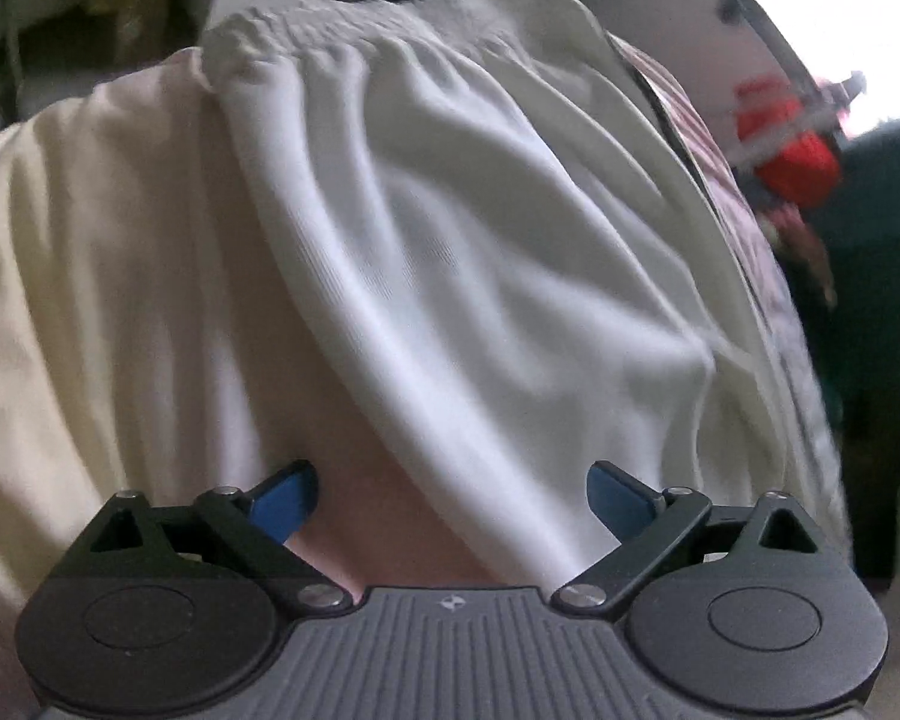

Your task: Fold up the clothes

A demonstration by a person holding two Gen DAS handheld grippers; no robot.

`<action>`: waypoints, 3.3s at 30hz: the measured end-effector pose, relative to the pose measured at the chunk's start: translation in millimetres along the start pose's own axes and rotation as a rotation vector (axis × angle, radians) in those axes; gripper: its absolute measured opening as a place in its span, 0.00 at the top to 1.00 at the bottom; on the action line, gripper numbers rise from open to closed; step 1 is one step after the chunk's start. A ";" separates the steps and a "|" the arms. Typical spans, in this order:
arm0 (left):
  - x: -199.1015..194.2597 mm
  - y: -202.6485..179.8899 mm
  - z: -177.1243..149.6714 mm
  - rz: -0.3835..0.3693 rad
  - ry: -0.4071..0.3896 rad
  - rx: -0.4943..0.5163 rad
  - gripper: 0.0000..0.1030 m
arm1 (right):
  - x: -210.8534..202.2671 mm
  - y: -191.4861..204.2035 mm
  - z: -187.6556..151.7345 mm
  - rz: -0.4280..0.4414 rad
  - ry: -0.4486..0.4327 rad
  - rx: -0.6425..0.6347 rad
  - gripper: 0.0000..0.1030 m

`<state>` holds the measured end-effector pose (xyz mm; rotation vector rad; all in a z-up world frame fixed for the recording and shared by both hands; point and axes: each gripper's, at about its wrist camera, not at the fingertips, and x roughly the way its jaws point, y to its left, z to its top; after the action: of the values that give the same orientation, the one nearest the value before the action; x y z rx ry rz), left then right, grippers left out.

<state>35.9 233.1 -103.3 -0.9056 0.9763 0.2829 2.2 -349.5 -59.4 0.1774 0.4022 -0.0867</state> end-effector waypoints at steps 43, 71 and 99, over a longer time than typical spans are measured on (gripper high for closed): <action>-15.2 24.5 58.8 -0.170 -0.282 0.013 0.90 | 30.0 -102.9 -17.5 -0.020 0.120 0.594 0.16; -4.3 76.2 75.0 -0.276 -0.213 -0.289 0.92 | 72.9 -213.7 -75.1 -0.272 0.006 1.041 0.94; 156.7 -200.6 269.4 -0.101 -0.309 0.089 0.92 | 351.8 -134.3 137.5 -0.454 -0.075 0.438 0.94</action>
<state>399.4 289.3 -58.3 -0.7994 0.6506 0.2823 361.2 -524.3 -95.1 0.5110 0.3380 -0.6294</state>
